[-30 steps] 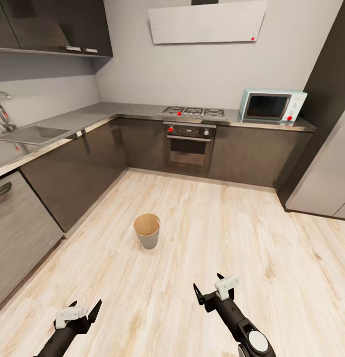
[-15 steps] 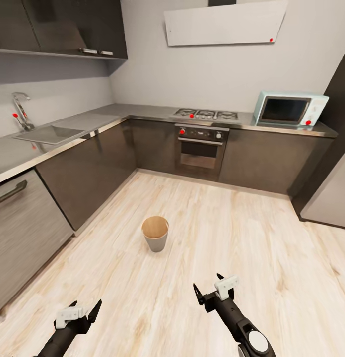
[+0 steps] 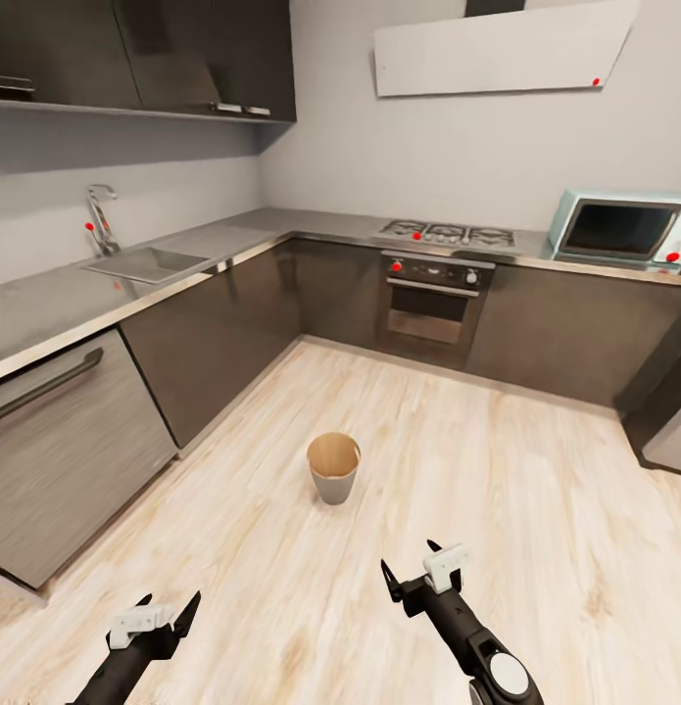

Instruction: Put the three can of soda from the living room inside the tash can in the kitchen.

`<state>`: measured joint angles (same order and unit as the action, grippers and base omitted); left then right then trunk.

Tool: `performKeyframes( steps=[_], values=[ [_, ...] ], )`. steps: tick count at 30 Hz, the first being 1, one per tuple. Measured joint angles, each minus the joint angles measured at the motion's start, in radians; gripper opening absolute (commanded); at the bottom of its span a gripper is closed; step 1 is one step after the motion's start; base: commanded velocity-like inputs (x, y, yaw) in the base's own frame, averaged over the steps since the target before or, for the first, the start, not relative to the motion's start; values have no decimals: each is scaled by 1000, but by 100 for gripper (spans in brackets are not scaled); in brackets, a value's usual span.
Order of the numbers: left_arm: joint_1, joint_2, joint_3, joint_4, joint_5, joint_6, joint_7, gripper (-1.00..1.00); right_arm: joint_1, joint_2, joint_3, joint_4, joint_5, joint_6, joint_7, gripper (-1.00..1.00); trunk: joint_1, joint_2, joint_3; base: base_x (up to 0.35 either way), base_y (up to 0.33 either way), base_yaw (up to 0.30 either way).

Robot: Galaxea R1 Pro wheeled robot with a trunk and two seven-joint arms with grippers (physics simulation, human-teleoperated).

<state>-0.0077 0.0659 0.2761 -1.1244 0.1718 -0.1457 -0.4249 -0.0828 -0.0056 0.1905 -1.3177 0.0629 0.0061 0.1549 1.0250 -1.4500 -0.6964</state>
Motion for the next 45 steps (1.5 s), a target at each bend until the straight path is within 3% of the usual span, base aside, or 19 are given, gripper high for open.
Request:
performKeyframes(
  steps=[10, 29, 45],
  values=[
    [0, 0, 0, 0, 0, 0, 0, 100, 0, 7, 4, 0, 0, 0, 1, 100, 0, 0, 7, 181, -34, 166],
    [0, 0, 0, 0, 0, 1, 0, 100, 0, 7, 7, 1, 4, 0, 5, 100, 0, 0, 11, 304, -130, 8],
    [0, 0, 1, 0, 0, 1, 1, 100, 0, 7, 43, 14, 5, 0, 3, 100, 0, 0, 22, 304, -162, 0]
  ],
)
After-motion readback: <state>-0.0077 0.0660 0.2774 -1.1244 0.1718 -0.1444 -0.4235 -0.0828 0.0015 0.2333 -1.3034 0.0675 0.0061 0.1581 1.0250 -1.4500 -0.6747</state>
